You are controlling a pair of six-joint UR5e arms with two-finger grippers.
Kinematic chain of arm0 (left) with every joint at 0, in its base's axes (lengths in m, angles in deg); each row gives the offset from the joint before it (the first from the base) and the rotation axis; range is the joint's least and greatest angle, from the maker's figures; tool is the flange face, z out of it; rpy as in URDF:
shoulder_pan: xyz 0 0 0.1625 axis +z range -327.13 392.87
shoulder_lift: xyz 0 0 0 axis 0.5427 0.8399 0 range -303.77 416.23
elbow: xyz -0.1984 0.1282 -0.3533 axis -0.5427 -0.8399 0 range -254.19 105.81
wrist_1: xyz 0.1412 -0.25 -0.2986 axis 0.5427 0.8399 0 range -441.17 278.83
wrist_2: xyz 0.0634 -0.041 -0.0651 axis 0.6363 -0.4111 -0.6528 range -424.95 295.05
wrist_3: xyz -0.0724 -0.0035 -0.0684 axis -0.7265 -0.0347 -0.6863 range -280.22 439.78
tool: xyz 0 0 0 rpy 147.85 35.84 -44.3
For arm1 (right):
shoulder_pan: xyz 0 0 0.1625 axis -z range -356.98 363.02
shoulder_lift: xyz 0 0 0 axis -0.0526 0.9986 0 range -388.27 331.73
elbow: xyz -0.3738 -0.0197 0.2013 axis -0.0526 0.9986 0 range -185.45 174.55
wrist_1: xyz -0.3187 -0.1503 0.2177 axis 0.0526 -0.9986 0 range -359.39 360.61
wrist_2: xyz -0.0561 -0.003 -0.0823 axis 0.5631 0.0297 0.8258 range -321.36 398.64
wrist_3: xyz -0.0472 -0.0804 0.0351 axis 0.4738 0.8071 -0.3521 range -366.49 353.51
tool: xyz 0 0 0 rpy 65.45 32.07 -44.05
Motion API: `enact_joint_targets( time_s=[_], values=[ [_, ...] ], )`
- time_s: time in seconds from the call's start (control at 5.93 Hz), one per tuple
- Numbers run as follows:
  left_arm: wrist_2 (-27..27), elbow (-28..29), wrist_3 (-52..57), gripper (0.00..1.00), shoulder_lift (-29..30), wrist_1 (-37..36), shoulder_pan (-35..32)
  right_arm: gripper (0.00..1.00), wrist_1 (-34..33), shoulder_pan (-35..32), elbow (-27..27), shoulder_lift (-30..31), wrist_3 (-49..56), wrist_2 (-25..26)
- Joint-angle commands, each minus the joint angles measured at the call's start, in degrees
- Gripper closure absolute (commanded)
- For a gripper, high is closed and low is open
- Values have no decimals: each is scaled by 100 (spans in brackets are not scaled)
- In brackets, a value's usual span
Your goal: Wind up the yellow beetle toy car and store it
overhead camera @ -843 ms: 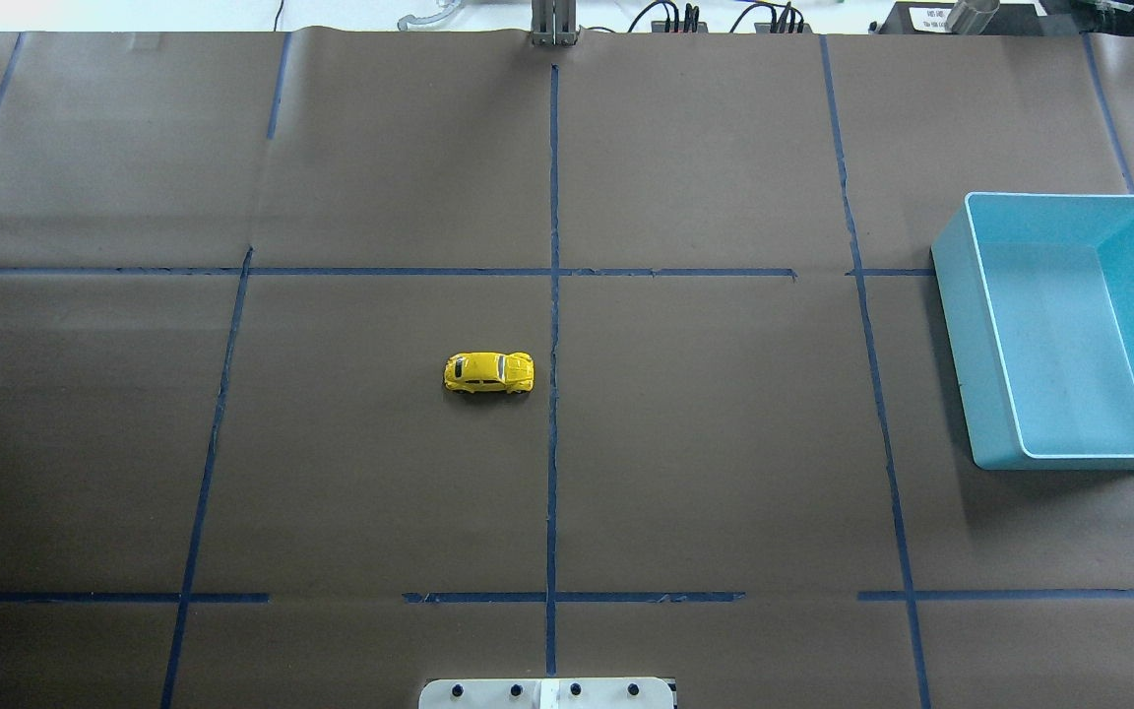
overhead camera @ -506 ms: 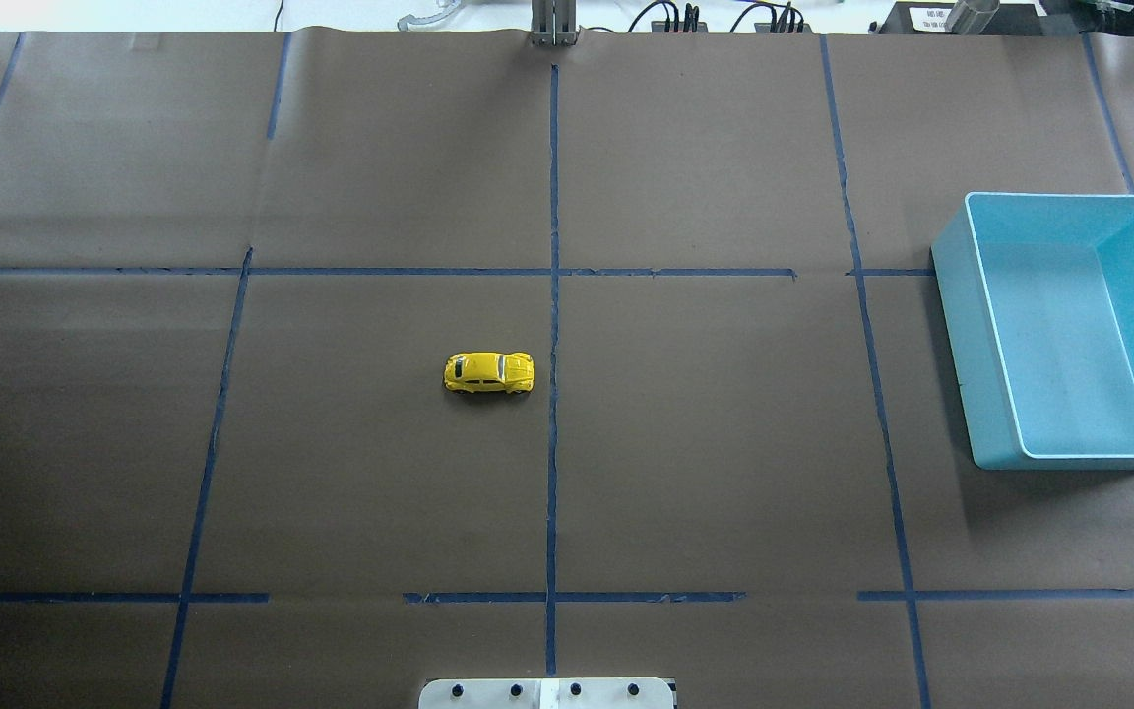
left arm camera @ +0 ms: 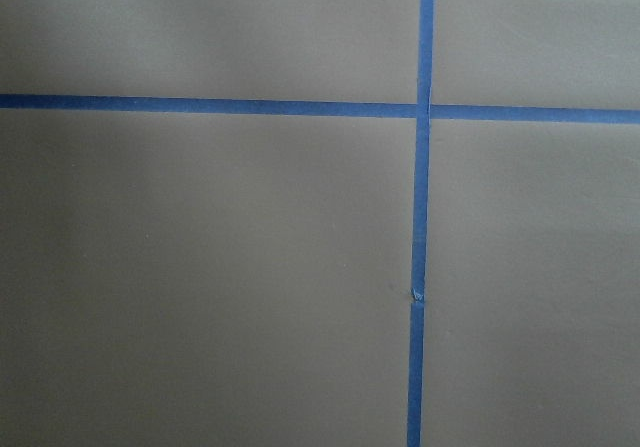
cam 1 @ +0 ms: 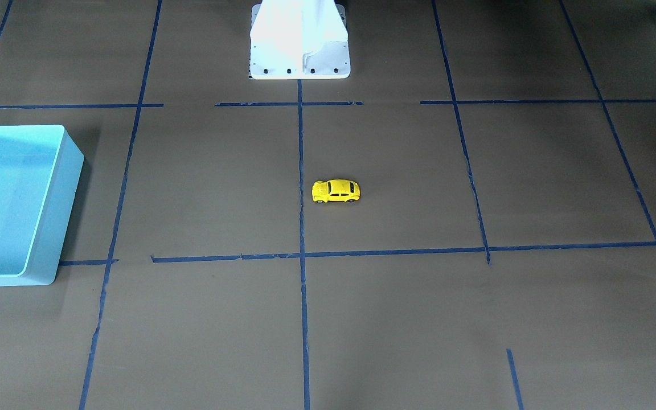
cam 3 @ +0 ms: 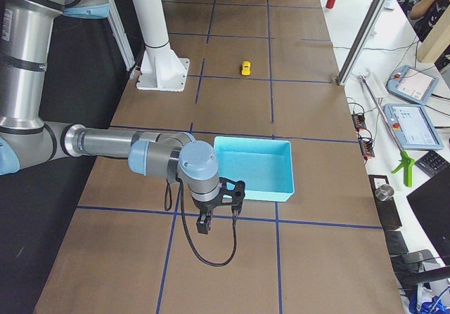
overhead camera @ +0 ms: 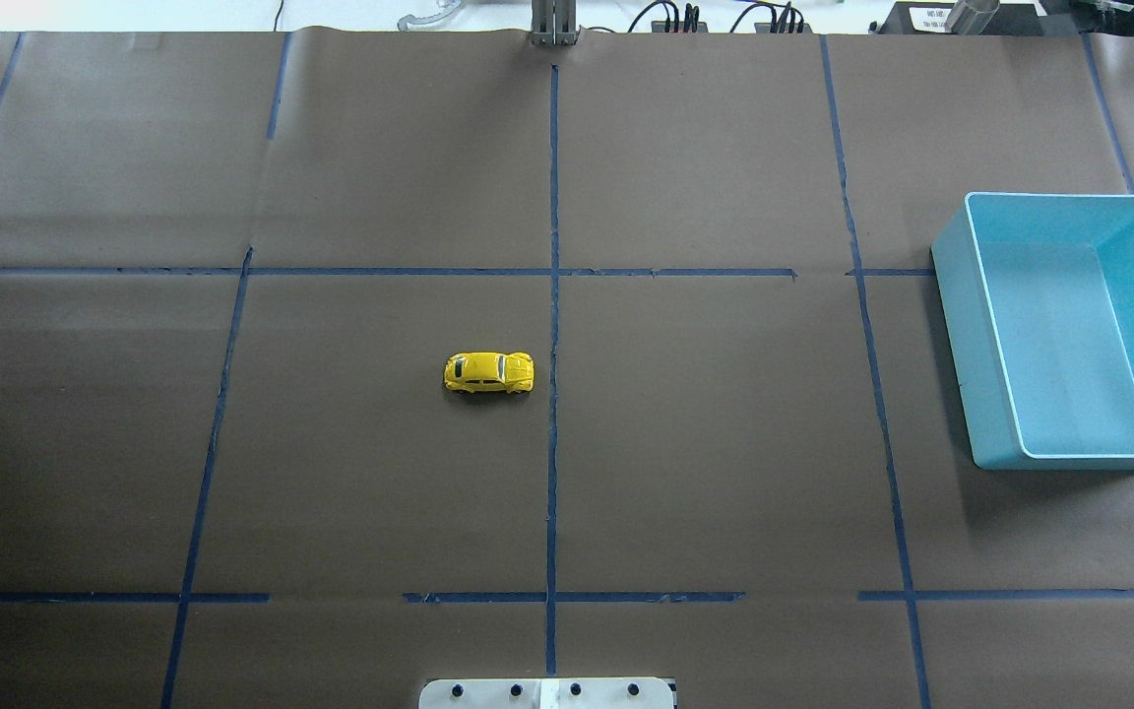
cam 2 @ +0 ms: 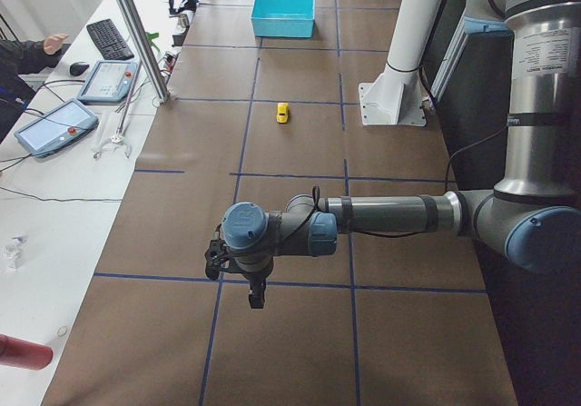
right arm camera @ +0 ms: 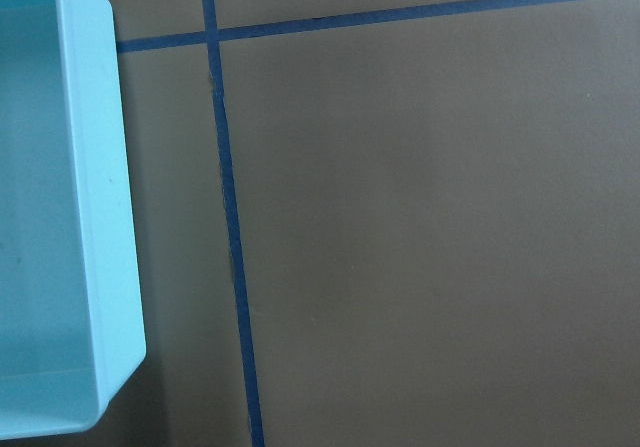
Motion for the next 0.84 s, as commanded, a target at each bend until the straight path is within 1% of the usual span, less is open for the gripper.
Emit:
enact_joint_targets(
  time_s=[0.0,0.17,0.51,0.67],
  values=[
    [9,22,-2,0,-45,2,3,0,-12,9,145,4,-29,6],
    [9,48,6,0,-45,2,3,0,-3,44,329,-39,-38,-11],
    [9,-65,-37,0,68,-33,3,0,-3,44,454,-39,-11,-781],
    [26,-675,-38,0,217,-999,38,0,14,35,437,-39,224,-872]
  ],
)
